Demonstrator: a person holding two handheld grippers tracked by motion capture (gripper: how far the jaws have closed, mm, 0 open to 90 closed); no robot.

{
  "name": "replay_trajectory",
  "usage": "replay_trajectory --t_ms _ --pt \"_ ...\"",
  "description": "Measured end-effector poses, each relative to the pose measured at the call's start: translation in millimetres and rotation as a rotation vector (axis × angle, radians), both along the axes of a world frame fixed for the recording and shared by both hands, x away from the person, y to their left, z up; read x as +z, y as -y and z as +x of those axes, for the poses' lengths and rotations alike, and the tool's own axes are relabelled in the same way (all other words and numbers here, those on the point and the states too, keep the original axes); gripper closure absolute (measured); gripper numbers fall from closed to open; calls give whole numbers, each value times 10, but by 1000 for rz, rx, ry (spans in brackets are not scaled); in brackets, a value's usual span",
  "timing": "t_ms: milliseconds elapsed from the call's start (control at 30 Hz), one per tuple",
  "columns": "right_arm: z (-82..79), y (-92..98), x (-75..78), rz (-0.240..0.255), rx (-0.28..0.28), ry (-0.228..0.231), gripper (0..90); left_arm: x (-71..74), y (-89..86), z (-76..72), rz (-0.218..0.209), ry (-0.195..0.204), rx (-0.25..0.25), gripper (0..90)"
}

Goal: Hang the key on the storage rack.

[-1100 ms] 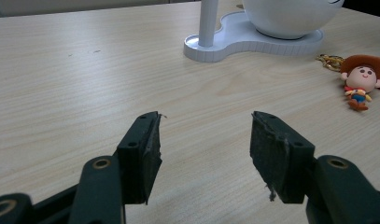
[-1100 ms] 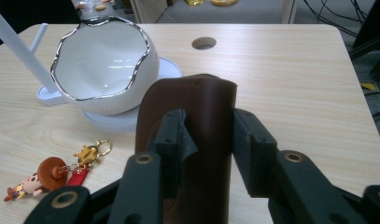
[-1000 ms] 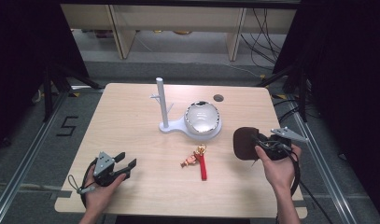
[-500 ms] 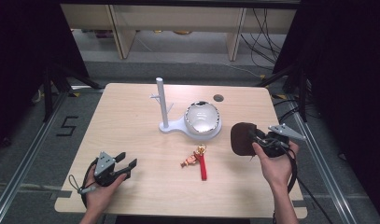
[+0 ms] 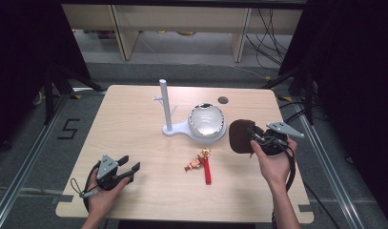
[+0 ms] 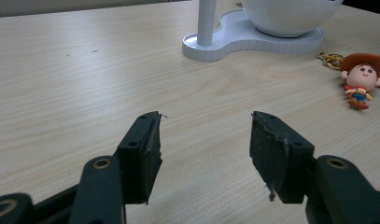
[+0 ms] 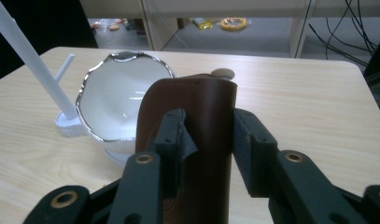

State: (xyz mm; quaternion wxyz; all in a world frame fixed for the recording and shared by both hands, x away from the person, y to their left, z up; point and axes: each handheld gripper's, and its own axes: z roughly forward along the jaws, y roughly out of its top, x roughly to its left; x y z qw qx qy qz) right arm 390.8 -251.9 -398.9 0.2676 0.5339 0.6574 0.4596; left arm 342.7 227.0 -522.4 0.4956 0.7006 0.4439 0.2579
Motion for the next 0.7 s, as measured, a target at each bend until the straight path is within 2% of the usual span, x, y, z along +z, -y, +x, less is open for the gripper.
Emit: replay_trajectory --t_ms 33,100,133,167,233,267,367,433,600,633,667,700 --pt "13 3 18 -23 3 13 658 0 0 0 0 0 -1 424" --pt "30 -4 20 -24 10 31 658 -1 1 0 0 1 -2 424" --pt "21 -50 60 14 -10 6 658 0 3 -1 4 3 -6 424" --pt "51 -25 59 -30 10 42 658 0 4 -2 6 4 -7 424" --pt "70 -44 80 -4 19 45 658 -6 6 5 0 12 -13 424" --pt "58 -78 96 15 3 27 658 -7 6 5 0 12 -13 424" --pt "83 -90 109 0 5 47 658 -7 6 5 -1 11 -12 424" --pt "128 -108 128 -4 29 59 658 -4 6 2 2 8 -8 424" --pt "168 -182 144 11 21 48 658 -4 5 1 0 8 -7 424" --pt "196 -169 142 -11 39 70 658 -4 4 1 -1 7 -7 424" --pt "193 -189 155 -6 31 60 658 -4 4 2 -1 6 -7 424" --pt "214 -189 155 -7 43 71 658 -4 5 2 -1 7 -7 424"
